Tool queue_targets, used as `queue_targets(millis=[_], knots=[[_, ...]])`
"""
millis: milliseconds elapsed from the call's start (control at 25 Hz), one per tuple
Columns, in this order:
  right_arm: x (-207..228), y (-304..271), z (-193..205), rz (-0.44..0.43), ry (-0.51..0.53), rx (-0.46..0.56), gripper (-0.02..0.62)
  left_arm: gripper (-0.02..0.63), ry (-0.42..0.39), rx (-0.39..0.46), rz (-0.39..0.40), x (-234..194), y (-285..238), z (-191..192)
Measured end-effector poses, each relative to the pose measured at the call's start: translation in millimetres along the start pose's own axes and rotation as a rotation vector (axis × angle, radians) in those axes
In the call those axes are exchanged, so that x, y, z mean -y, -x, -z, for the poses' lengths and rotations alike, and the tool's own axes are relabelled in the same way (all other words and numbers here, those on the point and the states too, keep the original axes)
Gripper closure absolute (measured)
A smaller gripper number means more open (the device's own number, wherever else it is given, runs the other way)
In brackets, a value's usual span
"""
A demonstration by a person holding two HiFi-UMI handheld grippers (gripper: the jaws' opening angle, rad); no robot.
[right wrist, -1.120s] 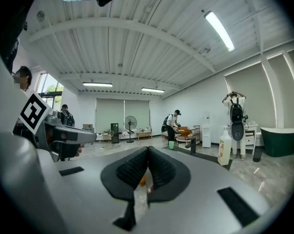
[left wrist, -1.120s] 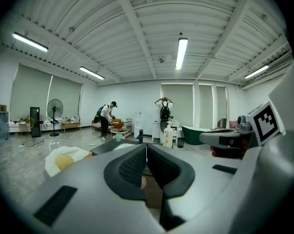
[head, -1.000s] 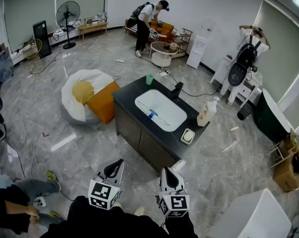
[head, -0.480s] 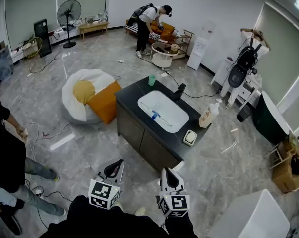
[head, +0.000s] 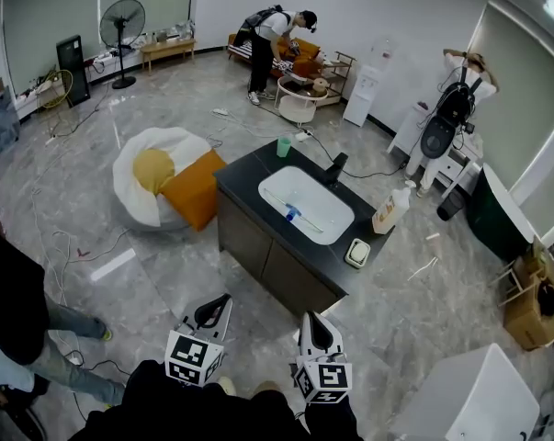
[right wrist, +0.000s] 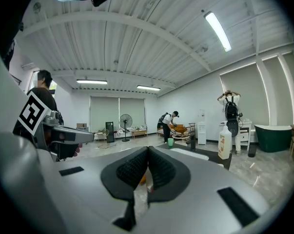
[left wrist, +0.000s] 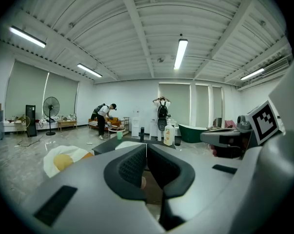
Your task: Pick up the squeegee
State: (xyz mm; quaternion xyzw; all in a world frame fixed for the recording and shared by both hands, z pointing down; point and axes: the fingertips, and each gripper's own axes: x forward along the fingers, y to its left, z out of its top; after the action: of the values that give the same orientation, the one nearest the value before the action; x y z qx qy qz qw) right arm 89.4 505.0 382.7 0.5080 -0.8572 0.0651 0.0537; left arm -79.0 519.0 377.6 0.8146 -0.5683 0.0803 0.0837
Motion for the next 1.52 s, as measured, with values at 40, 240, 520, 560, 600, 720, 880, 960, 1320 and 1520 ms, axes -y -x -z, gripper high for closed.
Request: queue_targets(millis=[40, 240, 520, 560, 600, 720, 880, 960, 1320, 1520], knots=[[-1.0, -2.0, 1.2, 0.003, -0.001, -0.003, 0.578, 0.581, 0.001, -0.004, 0.001, -3.0, -0.8, 1.1], [-0.5, -20.7, 5.3, 0.01, -0.006, -0.011, 0.578, 0.581, 0.003, -0.011, 0.008, -17.6, -16.1, 3.7], [19.8, -68.0, -0.2, 0.013, -0.016, -0.012, 0.578, 0.581, -0.003, -0.023, 0.015, -38.3, -61.4, -5.9], [24.2, -78.2, 0.0, 0.013, -0.019, -0.011, 0.578, 0.581, -0.004, -0.023, 0.015, -43.0, -71.0, -6.7], [28.6, -89.3, 0.3, 0.013, -0.021, -0.011, 0.578, 0.581, -0.005, -0.024, 0.014, -48.3, -81.1, -7.4], [41.5, -126.1, -1.9, 0.007, -0.025, -0.013, 0.578, 0.581, -0.007, -0.025, 0.008, -67.0, -113.8, -12.4], [61.8, -175.4, -11.5, 0.003, -0.033, -0.012, 0.578, 0.581, -0.007, -0.033, 0.006, -88.6, -159.0, -24.0], [70.4, -199.8, -15.0, -0.002, -0.036, -0.017, 0.578, 0.581, -0.006, -0.04, 0.004, -100.1, -181.8, -28.8], [117.3, -298.7, -22.5, -0.011, -0.04, -0.046, 0.578, 0.581, 0.009, -0.065, 0.014, -137.0, -283.2, -43.1], [145.3, -338.2, -25.5, -0.012, -0.043, -0.061, 0.578, 0.581, 0.014, -0.073, 0.02, -146.5, -330.2, -51.1]])
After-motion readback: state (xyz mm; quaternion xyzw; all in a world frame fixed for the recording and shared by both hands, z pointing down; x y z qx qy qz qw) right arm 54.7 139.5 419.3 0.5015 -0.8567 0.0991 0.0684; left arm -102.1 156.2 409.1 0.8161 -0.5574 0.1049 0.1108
